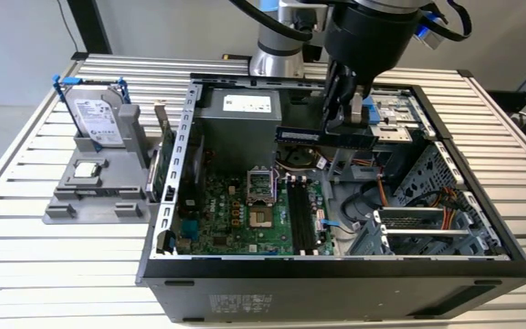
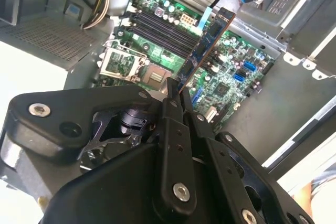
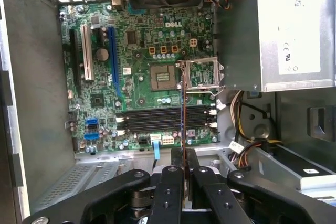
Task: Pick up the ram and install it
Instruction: 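Insert the ram into the slot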
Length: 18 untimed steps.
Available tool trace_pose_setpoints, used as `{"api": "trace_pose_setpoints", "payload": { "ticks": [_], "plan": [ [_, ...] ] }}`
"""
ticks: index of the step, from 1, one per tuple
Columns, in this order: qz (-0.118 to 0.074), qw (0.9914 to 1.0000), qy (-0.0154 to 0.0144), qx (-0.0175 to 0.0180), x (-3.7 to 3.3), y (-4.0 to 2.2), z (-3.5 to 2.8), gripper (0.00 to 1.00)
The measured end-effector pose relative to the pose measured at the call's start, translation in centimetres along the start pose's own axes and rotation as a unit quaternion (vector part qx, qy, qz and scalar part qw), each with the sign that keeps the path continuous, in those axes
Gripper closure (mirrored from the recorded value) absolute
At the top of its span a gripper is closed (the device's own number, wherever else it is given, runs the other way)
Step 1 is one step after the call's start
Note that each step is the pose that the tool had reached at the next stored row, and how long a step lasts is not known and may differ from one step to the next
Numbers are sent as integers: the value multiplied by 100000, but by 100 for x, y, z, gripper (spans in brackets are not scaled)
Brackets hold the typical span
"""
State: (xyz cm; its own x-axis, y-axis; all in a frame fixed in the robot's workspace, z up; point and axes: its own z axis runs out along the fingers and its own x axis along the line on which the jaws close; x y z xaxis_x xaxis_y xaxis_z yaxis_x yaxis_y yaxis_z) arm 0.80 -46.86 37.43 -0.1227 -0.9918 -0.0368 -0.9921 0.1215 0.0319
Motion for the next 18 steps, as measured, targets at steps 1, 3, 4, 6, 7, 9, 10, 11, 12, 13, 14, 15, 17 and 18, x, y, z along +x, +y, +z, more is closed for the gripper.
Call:
{"api": "trace_pose_setpoints", "payload": {
  "ticks": [1, 3, 4, 6, 7, 9, 10, 11, 12, 13, 14, 15, 17, 18],
  "plan": [
    [764, 99997, -23, 30, 0, 0, 0, 100],
    [2402, 99971, -78, 88, 0, 0, 1, 100],
    [3218, 99948, -100, 120, 0, 1, 1, 100],
    [4940, 99878, -156, 183, 0, 1, 1, 100],
    [5772, 99833, -181, 216, 0, 1, 1, 100],
    [7419, 99724, -237, 275, 0, 1, 1, 100],
    [8279, 99656, -263, 308, 0, 1, 1, 100],
    [9109, 99583, -288, 338, 0, 1, 1, 100],
    [9936, 99504, -316, 369, 0, 0, 2, 100],
    [10686, 99426, -340, 394, 0, 1, 2, 100],
    [11331, 99354, -359, 417, 0, 1, 2, 100],
    [11755, 99305, -371, 434, 0, 1, 2, 100],
    [11935, 99284, -376, 444, 0, 1, 2, 100],
    [11938, 99283, -377, 443, 0, 1, 2, 100]
  ]
}}
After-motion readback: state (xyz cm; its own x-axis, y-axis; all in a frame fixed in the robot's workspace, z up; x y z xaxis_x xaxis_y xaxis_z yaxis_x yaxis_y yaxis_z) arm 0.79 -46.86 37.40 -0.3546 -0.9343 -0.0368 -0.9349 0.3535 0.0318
